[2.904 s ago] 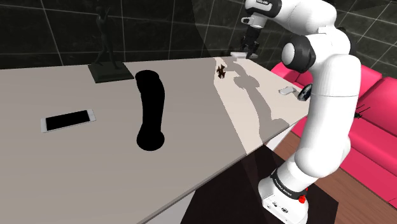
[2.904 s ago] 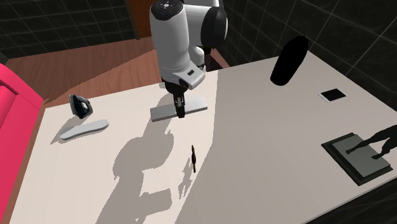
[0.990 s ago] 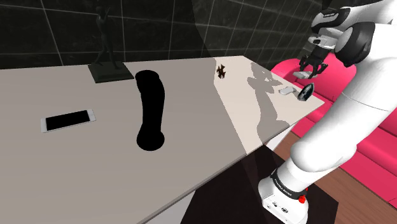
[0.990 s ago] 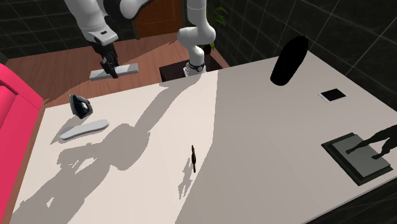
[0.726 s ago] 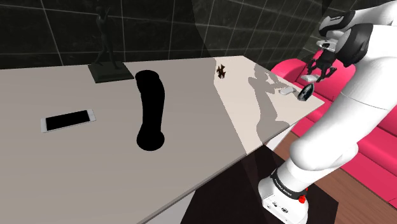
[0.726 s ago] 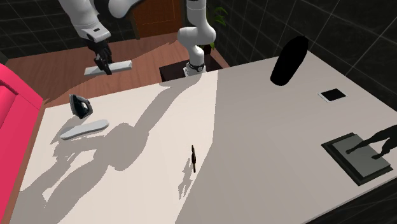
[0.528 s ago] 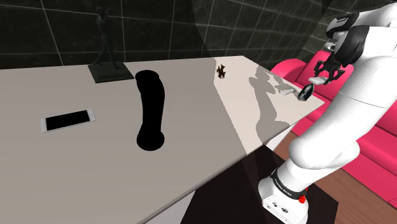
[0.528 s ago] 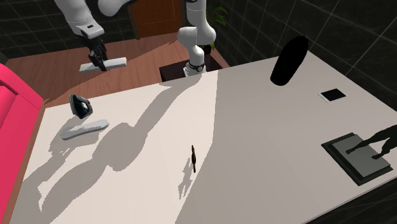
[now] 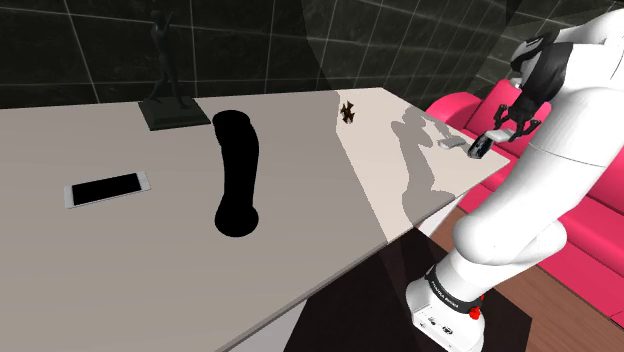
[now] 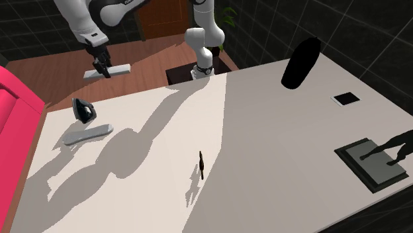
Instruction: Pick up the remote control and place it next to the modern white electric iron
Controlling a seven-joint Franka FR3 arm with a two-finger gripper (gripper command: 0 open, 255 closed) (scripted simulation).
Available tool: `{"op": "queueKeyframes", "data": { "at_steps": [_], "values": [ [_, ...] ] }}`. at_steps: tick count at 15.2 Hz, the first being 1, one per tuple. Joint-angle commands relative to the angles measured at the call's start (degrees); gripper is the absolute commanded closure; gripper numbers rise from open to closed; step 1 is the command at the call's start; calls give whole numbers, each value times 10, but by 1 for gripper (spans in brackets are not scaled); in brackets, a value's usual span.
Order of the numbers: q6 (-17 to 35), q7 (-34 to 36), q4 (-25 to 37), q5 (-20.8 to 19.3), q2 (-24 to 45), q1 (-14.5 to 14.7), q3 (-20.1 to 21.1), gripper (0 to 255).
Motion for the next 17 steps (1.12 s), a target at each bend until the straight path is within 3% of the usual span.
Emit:
{"op": "queueKeyframes", "data": {
  "at_steps": [1, 17],
  "values": [
    [17, -1, -17, 0, 0, 1, 0, 255],
    [130, -21, -109, 33, 33, -6, 13, 255]
  ]
}}
